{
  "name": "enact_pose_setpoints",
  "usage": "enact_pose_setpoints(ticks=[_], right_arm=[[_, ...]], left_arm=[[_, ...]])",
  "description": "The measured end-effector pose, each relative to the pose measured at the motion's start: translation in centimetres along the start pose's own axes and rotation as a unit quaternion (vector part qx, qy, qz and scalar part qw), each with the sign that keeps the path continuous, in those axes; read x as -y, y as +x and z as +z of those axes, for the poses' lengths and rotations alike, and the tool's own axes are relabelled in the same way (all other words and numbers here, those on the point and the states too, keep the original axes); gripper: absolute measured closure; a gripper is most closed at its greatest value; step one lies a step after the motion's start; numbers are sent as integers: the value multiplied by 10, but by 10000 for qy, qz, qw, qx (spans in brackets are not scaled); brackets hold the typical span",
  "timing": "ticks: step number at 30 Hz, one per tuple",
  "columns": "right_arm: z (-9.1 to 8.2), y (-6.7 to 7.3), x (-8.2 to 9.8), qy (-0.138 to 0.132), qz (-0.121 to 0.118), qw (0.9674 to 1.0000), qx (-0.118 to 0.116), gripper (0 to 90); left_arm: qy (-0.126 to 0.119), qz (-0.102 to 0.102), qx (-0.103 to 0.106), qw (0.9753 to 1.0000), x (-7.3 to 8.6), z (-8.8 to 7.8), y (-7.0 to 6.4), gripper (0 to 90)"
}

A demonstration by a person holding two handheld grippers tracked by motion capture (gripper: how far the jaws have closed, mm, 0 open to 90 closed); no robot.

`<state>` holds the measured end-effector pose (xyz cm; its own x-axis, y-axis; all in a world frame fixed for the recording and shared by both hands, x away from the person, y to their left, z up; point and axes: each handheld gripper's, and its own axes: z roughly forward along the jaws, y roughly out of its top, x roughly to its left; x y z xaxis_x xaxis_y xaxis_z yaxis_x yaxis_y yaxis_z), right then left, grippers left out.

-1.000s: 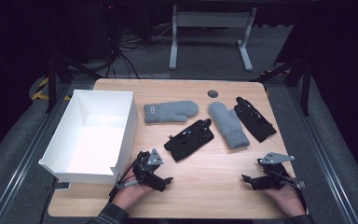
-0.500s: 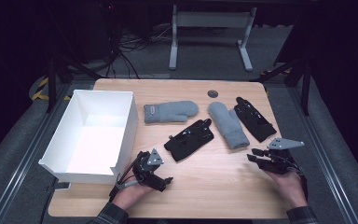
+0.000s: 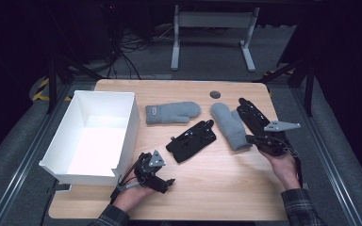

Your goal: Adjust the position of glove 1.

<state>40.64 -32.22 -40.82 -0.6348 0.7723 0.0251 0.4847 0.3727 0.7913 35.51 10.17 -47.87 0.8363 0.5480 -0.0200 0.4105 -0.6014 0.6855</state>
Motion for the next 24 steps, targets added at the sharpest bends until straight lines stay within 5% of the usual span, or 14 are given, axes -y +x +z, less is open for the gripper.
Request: enact_pose_setpoints(ticks=[8,16,24], right_arm=[[24,-10,-8,78,28,10000,52,900],[42,-17,-1,477,30,9988,80,900],[42,-13,1,644,-65,9979,37,900]], left_arm=[[0,-4,8,10000,0,0,0,1],[-1,-2,0,10000,0,0,0,2],[-3,-11,-3,10000,0,0,0,2]])
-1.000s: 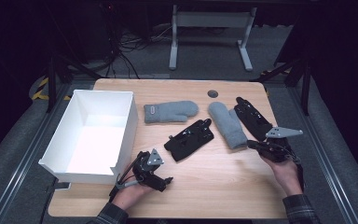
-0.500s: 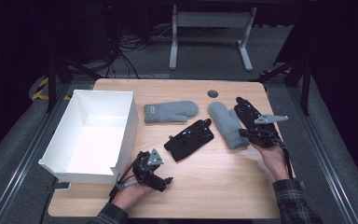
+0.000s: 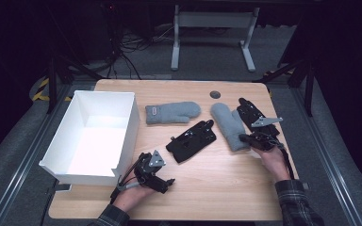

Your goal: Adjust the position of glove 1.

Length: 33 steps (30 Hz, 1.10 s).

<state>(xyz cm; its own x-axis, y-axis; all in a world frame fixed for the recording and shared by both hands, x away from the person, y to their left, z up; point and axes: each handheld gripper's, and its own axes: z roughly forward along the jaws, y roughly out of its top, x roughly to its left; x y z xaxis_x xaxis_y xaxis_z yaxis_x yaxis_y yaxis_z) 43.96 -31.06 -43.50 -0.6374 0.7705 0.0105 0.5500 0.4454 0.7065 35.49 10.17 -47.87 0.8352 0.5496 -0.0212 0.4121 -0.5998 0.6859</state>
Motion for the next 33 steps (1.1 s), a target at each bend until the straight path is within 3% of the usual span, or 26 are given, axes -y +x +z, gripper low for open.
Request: enact_pose_setpoints(ticks=[10,19,33], right_arm=[[-12,16,8,179,-172,9997,-68,900],[-24,28,19,256,-151,9993,-218,900],[-35,53,33,284,-332,9968,-662,900]], left_arm=[[16,-18,-9,10000,0,-1,-1,2],[9,-23,-19,10000,1,-1,-1,2],[10,-22,-23,10000,1,-1,-1,2]])
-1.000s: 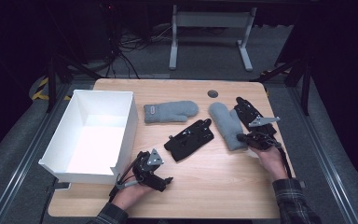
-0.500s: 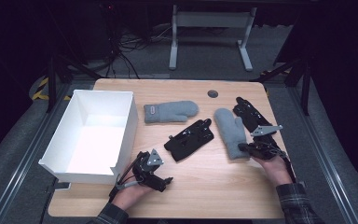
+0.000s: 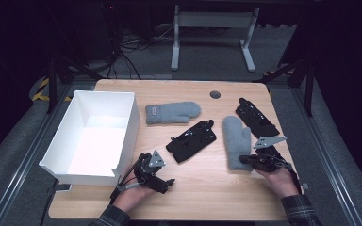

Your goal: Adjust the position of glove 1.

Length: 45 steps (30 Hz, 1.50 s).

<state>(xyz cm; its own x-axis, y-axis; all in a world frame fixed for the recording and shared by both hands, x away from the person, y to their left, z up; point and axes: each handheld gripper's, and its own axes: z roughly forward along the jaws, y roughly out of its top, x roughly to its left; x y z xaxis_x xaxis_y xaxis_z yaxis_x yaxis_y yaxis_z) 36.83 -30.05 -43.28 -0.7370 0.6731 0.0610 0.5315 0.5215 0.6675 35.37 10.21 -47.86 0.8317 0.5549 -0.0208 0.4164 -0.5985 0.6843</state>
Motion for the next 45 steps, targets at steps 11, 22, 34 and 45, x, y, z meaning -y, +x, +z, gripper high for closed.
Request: enact_pose_setpoints(ticks=[11,22,34,45], right_arm=[[7,29,-3,17,-302,9982,-509,900],[12,48,-12,-157,-553,9944,-889,900],[-7,-3,-2,-334,-175,9993,-41,900],[16,-6,0,162,-223,9996,104,900]], left_arm=[[0,-5,-2,10000,0,0,0,2],[-2,-7,-3,10000,0,0,0,2],[-6,-5,10,10000,0,0,0,2],[14,2,16,10000,0,0,0,2]])
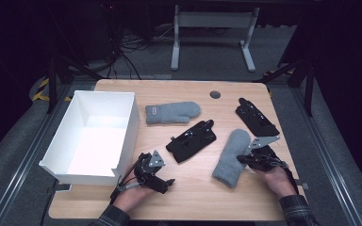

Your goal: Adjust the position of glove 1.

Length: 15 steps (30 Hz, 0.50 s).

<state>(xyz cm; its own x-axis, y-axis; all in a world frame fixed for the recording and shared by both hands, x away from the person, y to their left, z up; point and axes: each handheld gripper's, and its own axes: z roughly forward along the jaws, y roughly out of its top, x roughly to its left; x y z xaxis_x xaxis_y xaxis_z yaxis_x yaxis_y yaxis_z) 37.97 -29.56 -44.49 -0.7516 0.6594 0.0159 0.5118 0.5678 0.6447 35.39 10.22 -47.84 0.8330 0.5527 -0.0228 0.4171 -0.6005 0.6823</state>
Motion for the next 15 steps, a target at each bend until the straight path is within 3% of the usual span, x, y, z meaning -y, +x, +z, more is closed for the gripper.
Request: enact_pose_setpoints(ticks=[6,15], right_arm=[[2,11,-2,-21,131,9998,-146,900],[15,41,-15,-3,25,9995,-306,900]], left_arm=[[-16,-5,-8,10000,0,0,0,2],[-15,-3,-8,10000,0,0,0,2]])
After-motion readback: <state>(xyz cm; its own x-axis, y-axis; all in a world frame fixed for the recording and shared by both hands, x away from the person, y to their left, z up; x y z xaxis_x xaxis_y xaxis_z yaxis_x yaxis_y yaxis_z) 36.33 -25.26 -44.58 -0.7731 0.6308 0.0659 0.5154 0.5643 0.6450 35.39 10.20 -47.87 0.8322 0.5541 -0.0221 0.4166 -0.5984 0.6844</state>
